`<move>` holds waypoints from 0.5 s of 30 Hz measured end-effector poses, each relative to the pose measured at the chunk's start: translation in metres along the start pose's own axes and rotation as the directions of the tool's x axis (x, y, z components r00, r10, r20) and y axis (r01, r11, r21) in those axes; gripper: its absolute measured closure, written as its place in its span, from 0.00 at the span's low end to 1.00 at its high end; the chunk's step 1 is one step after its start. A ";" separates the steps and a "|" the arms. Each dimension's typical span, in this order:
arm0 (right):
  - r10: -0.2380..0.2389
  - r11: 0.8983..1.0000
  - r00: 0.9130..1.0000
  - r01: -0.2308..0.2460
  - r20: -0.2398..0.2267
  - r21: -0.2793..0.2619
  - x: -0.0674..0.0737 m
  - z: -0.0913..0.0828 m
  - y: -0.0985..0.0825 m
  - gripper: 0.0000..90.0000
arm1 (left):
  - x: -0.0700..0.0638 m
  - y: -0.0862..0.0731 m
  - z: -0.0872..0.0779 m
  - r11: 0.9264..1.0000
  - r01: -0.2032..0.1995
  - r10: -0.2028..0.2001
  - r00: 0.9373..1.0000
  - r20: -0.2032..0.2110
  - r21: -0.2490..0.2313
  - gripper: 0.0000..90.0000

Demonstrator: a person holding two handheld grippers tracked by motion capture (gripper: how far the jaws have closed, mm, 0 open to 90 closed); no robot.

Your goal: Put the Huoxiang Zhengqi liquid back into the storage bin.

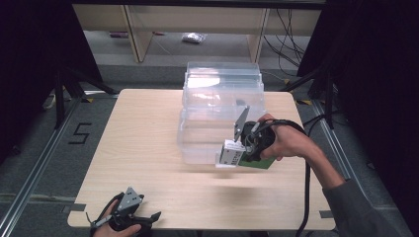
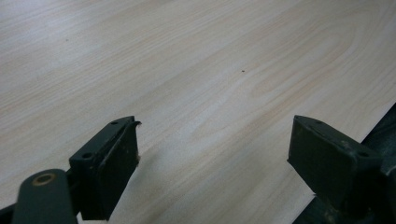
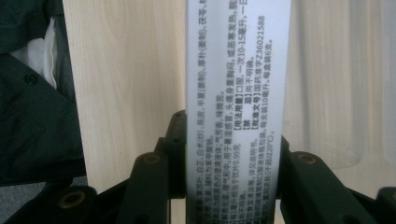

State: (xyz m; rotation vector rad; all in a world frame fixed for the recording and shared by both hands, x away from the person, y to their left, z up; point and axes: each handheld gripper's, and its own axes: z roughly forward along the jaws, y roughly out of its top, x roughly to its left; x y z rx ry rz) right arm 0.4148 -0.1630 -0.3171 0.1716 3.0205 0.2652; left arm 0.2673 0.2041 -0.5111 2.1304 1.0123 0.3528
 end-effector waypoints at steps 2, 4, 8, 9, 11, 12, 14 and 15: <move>-0.003 1.000 1.000 0.003 0.006 0.004 -0.004 -0.004 0.001 0.72 | 0.000 0.000 0.000 1.000 0.002 -0.002 1.000 0.001 -0.009 0.17; 0.015 1.000 1.000 -0.015 0.007 0.008 -0.006 -0.007 0.001 0.72 | 0.000 0.000 0.000 1.000 -0.001 0.001 1.000 0.003 -0.001 0.17; -0.035 0.999 0.999 0.035 0.014 0.008 -0.019 -0.009 0.004 0.72 | 0.000 0.000 0.000 1.000 -0.002 0.002 1.000 0.002 -0.005 0.17; -0.004 1.000 1.000 0.004 0.010 0.013 -0.019 -0.009 0.004 0.72 | -0.001 0.000 0.001 1.000 0.002 -0.002 1.000 0.005 -0.010 0.17; -0.007 1.000 1.000 0.007 0.007 0.009 -0.025 -0.011 0.005 0.72 | 0.001 0.000 0.000 1.000 -0.005 0.005 1.000 -0.007 0.008 0.17; 0.011 1.000 1.000 -0.011 0.010 0.018 -0.027 -0.012 0.005 0.72 | 0.000 0.000 0.001 1.000 0.009 -0.009 1.000 -0.009 -0.007 0.17; 0.012 1.000 1.000 -0.012 0.011 0.016 -0.030 -0.011 0.005 0.72 | 0.000 0.000 0.000 1.000 0.002 -0.002 1.000 0.004 -0.006 0.17; 0.003 1.000 1.000 -0.003 0.010 0.020 -0.037 -0.011 0.006 0.72 | 0.000 0.000 0.001 1.000 0.002 -0.002 1.000 0.005 -0.007 0.17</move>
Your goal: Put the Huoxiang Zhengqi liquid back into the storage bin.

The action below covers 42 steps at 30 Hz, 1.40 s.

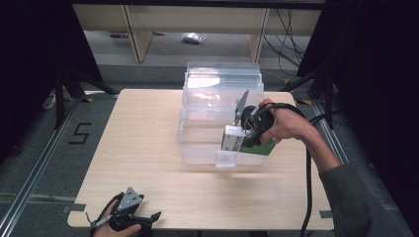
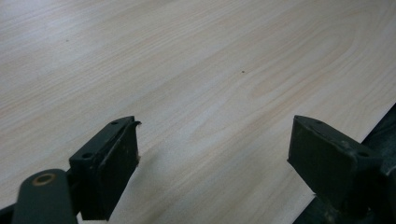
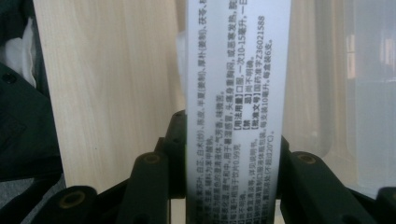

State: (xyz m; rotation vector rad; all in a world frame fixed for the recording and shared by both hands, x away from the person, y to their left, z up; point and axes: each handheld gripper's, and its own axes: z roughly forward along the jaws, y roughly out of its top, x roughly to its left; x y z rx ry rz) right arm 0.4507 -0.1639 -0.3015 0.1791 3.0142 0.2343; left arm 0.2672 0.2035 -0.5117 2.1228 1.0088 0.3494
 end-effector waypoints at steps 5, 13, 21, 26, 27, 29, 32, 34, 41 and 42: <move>0.004 1.000 1.000 -0.004 0.005 0.000 -0.012 0.001 0.000 0.72 | 0.000 0.000 0.000 1.000 0.002 -0.002 1.000 0.002 -0.004 0.17; 0.016 1.000 1.000 -0.016 0.003 0.011 -0.033 0.014 -0.005 0.72 | 0.000 0.000 0.001 1.000 0.000 0.000 1.000 0.003 0.012 0.17; 0.046 0.998 0.999 -0.046 0.001 0.046 -0.046 0.026 -0.008 0.72 | 0.000 -0.001 0.001 1.000 0.004 -0.004 1.000 0.007 -0.004 0.17; 0.048 0.997 0.999 -0.048 -0.005 0.054 -0.055 0.042 -0.006 0.72 | 0.000 -0.001 0.001 1.000 -0.006 0.006 1.000 0.009 0.015 0.17; 0.034 0.998 0.999 -0.033 -0.016 0.045 -0.057 0.045 -0.007 0.72 | 0.001 -0.001 0.001 1.000 -0.004 0.004 1.000 0.003 0.017 0.17; 0.054 0.996 0.998 -0.052 -0.031 0.075 -0.057 0.050 -0.007 0.72 | 0.001 -0.001 0.002 1.000 0.000 0.000 1.000 0.004 0.010 0.17; 0.056 0.995 0.998 -0.053 -0.036 0.081 -0.059 0.057 -0.009 0.72 | 0.000 -0.001 0.002 1.000 -0.004 0.004 1.000 0.005 0.019 0.17; 0.041 0.996 0.999 -0.038 -0.032 0.076 -0.061 0.061 -0.011 0.72 | 0.000 -0.001 0.002 1.000 0.001 -0.001 1.000 0.010 0.010 0.17; 0.044 0.995 0.999 -0.042 -0.026 0.093 -0.065 0.071 -0.019 0.72 | 0.000 -0.001 0.002 1.000 0.002 -0.002 1.000 0.006 0.013 0.17; 0.023 0.997 0.999 -0.021 -0.028 0.070 -0.066 0.073 -0.020 0.72 | 0.000 -0.001 0.002 1.000 -0.011 0.011 1.000 0.009 0.014 0.17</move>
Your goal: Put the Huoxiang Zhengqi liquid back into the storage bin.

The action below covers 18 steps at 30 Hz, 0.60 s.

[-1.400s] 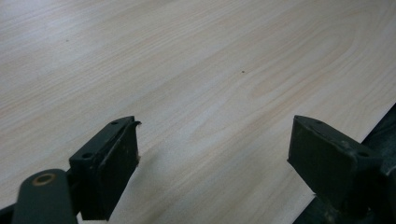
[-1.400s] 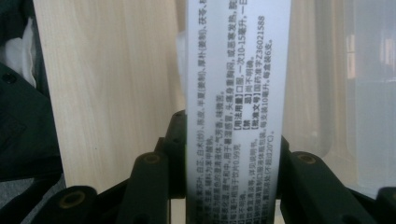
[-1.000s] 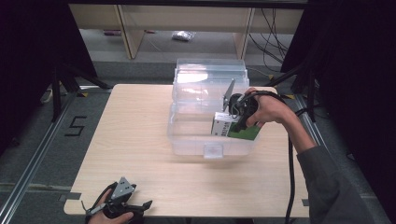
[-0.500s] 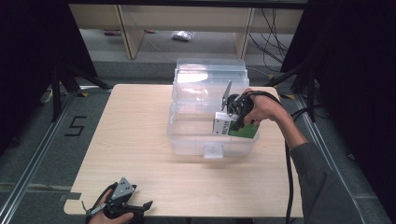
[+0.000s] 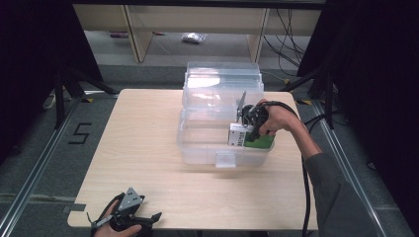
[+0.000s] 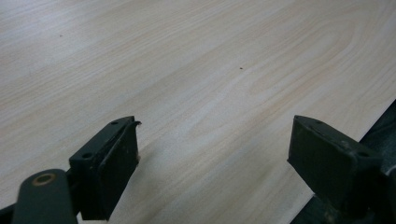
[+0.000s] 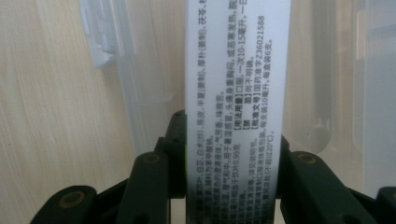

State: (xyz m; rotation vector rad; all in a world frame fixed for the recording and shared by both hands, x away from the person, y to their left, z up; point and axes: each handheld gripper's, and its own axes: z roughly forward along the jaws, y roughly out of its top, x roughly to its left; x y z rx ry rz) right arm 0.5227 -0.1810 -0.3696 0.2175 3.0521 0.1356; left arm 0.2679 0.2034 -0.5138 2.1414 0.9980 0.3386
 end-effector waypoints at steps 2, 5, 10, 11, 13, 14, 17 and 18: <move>0.026 1.000 1.000 -0.026 -0.010 0.011 0.001 0.001 -0.002 0.72 | 0.000 0.000 0.000 1.000 0.011 -0.011 1.000 -0.001 -0.005 0.17; 0.023 1.000 1.000 -0.022 -0.017 0.009 0.001 0.004 -0.003 0.72 | 0.000 0.000 0.000 1.000 0.011 -0.011 1.000 0.000 -0.006 0.17; -0.006 1.000 1.000 0.006 -0.006 0.010 0.000 0.007 -0.001 0.72 | -0.001 0.000 0.000 1.000 0.005 -0.005 1.000 -0.005 -0.001 0.17; -0.006 1.000 1.000 0.006 -0.006 0.010 0.000 0.007 -0.001 0.72 | -0.001 0.000 0.000 1.000 0.005 -0.005 1.000 -0.005 -0.001 0.17; -0.019 1.000 1.000 0.020 -0.015 0.015 -0.001 0.009 0.000 0.72 | 0.000 0.000 0.000 1.000 0.012 -0.012 1.000 -0.003 -0.007 0.17; -0.019 1.000 1.000 0.020 -0.015 0.015 -0.001 0.009 0.000 0.72 | 0.000 0.000 0.000 1.000 0.012 -0.012 1.000 -0.003 -0.007 0.17; 0.002 1.000 1.000 -0.001 -0.022 0.030 0.001 0.015 0.001 0.72 | 0.000 0.000 -0.001 1.000 0.002 -0.002 1.000 -0.003 0.004 0.17; 0.007 0.999 1.000 -0.006 -0.027 0.035 0.002 0.016 0.001 0.72 | 0.000 0.000 -0.001 1.000 0.002 -0.002 1.000 -0.003 0.004 0.17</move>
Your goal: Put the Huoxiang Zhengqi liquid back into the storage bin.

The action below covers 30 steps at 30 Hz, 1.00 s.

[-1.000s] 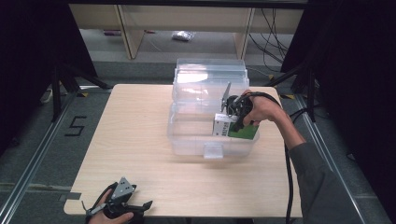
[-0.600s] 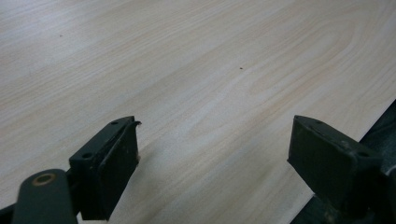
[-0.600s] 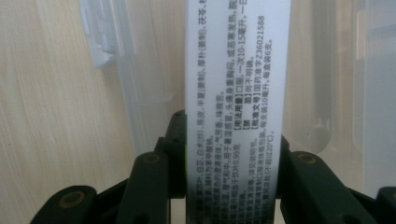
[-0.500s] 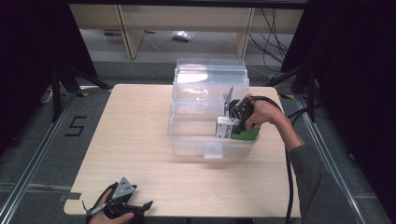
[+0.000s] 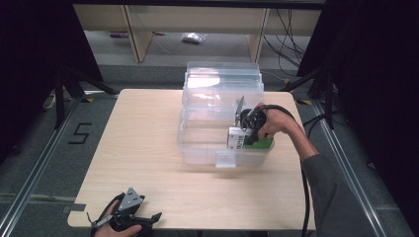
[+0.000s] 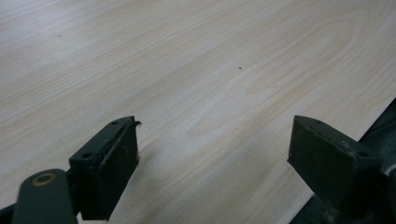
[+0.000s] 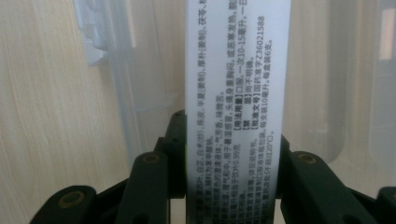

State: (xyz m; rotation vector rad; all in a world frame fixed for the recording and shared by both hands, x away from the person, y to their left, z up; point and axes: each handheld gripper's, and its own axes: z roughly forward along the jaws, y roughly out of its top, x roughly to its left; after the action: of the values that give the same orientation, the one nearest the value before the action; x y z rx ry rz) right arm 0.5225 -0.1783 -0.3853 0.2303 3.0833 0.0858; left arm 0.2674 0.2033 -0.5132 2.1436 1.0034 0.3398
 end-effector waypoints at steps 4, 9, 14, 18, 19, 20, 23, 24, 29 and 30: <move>-0.054 0.998 0.999 0.054 0.003 -0.032 -0.002 0.006 0.000 0.72 | 0.000 0.000 0.001 1.000 -0.004 0.004 1.000 0.006 -0.004 0.17; -0.061 0.998 0.998 0.061 0.000 -0.029 -0.002 0.012 -0.002 0.71 | 0.000 0.000 0.001 1.000 0.001 -0.001 1.000 -0.001 -0.001 0.17; -0.058 0.998 0.998 0.057 -0.007 -0.017 -0.001 0.016 -0.001 0.71 | 0.000 0.000 0.002 1.000 0.005 -0.005 1.000 -0.008 -0.009 0.17; -0.051 0.999 0.999 0.051 -0.017 -0.003 0.001 0.020 0.000 0.71 | -0.001 0.000 0.001 1.000 0.006 -0.006 1.000 -0.001 -0.006 0.17; -0.071 0.998 0.997 0.070 -0.009 -0.003 0.000 0.021 0.000 0.71 | -0.001 0.000 0.001 1.000 0.008 -0.008 1.000 -0.007 -0.010 0.17; -0.075 0.997 0.997 0.074 -0.016 -0.013 0.000 0.021 0.000 0.71 | -0.001 0.000 0.001 1.000 0.008 -0.008 1.000 -0.007 -0.009 0.17; -0.078 0.997 0.997 0.078 -0.012 -0.017 -0.001 0.022 -0.001 0.71 | -0.001 0.000 0.000 1.000 0.007 -0.007 1.000 -0.003 -0.008 0.17; -0.083 0.996 0.996 0.083 -0.010 -0.017 -0.001 0.023 -0.001 0.71 | -0.001 0.000 0.000 1.000 0.005 -0.005 1.000 -0.001 -0.009 0.17; -0.044 0.999 0.999 0.044 -0.015 0.012 0.001 0.025 -0.003 0.70 | -0.001 0.001 0.001 1.000 0.007 -0.007 1.000 -0.008 -0.013 0.17; -0.059 0.998 0.998 0.059 -0.015 -0.004 0.000 0.026 -0.002 0.70 | -0.001 0.000 0.001 1.000 0.000 0.000 1.000 -0.006 -0.008 0.17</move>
State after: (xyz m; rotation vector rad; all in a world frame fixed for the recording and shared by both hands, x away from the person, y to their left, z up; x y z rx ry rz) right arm 0.5232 -0.1793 -0.4118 0.1389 3.1022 0.0909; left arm 0.2674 0.2022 -0.5132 2.1366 1.0043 0.3493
